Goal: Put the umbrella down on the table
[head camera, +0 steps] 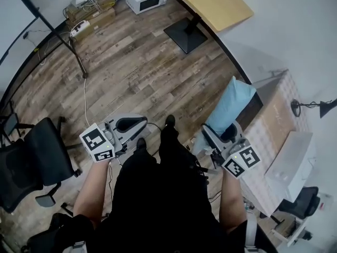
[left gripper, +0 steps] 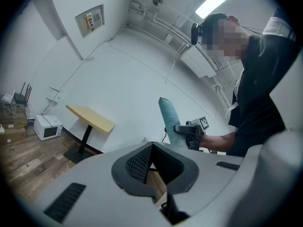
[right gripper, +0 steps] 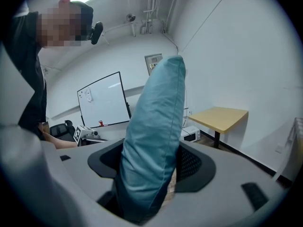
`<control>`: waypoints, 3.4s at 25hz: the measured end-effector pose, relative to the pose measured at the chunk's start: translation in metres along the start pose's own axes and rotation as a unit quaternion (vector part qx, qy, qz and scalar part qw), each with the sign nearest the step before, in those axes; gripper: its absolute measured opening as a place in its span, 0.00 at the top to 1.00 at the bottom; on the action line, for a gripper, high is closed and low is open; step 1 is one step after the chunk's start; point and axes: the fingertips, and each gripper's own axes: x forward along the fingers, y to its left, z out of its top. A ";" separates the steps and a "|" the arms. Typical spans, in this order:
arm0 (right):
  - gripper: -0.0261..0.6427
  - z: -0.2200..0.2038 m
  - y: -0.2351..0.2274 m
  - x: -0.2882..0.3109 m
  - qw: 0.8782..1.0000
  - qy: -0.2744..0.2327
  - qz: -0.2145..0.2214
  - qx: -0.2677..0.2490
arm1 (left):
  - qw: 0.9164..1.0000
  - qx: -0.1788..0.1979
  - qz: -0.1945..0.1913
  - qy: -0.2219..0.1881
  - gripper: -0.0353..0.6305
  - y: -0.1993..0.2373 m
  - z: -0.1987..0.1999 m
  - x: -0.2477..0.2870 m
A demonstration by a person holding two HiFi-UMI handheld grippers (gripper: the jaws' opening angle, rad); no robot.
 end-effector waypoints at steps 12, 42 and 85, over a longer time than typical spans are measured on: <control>0.49 0.053 -0.140 0.023 0.999 -0.026 0.046 0.005 | 0.999 0.030 0.025 0.033 0.93 0.049 0.056 0.131; 0.49 0.137 -0.336 0.130 0.997 -0.012 0.079 -0.003 | 0.998 0.053 0.029 0.032 0.93 0.207 0.165 0.309; 0.49 0.305 -0.593 0.382 0.996 -0.073 0.044 0.018 | 0.994 0.085 0.003 0.070 0.93 0.520 0.335 0.490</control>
